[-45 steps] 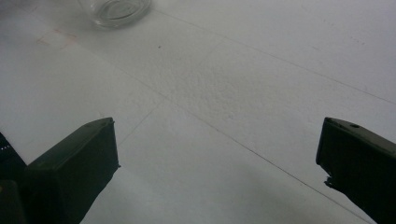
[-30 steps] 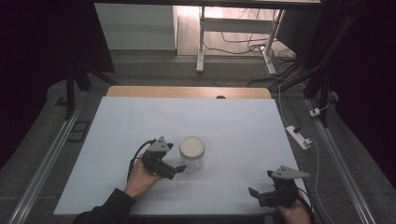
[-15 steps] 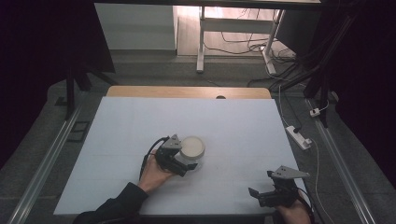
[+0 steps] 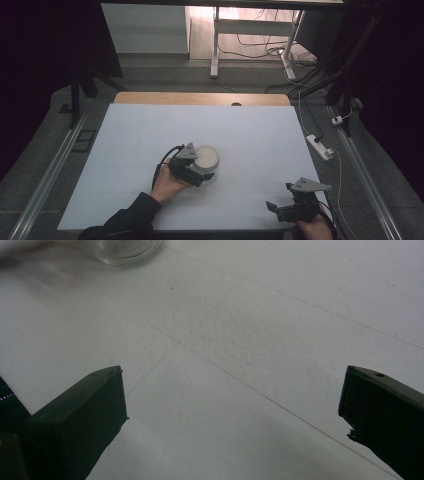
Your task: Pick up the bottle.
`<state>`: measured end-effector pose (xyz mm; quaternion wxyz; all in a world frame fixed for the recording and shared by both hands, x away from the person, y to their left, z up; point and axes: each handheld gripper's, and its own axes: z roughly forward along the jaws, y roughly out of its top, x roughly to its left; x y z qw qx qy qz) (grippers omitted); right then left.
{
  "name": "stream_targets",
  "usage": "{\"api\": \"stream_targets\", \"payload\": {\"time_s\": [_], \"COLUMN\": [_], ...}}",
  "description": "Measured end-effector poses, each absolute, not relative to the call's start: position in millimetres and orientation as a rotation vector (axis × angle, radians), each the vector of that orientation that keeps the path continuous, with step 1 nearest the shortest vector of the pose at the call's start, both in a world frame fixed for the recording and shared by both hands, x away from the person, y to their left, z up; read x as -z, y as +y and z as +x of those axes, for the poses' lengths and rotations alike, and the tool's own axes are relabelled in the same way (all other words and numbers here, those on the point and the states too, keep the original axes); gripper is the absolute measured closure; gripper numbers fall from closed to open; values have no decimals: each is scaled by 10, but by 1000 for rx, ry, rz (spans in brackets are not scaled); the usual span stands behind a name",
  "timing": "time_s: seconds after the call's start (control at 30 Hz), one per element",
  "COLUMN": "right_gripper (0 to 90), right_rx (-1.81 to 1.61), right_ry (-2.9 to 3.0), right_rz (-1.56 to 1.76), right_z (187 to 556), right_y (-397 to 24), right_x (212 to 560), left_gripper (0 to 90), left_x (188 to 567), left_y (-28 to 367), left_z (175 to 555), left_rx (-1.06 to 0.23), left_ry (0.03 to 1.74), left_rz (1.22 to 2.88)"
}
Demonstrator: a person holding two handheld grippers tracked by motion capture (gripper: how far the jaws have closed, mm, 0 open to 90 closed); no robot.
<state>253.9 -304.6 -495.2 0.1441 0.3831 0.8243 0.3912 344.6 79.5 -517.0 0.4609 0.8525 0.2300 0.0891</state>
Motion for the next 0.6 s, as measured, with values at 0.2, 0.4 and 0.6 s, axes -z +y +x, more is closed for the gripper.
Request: {"api": "stream_targets", "payload": {"time_s": [0.2, 0.4, 0.6], "right_gripper": [0, 0, 0], "right_rx": [-1127, -1126, -1127], "right_ry": [2374, 2375, 2375], "right_rz": [1105, 1102, 1101], "right_z": [2537, 2537, 2536], "right_y": [-3043, -3044, -3044], "right_x": [4952, 4952, 4951], "left_gripper": [69, 72, 74], "left_x": [5175, 5172, 5169], "left_y": [796, 790, 786], "left_z": [3439, 3428, 3420], "left_rx": [-235, -246, -253], "left_ry": [558, 561, 570], "left_rz": [2098, 2099, 2096]}}
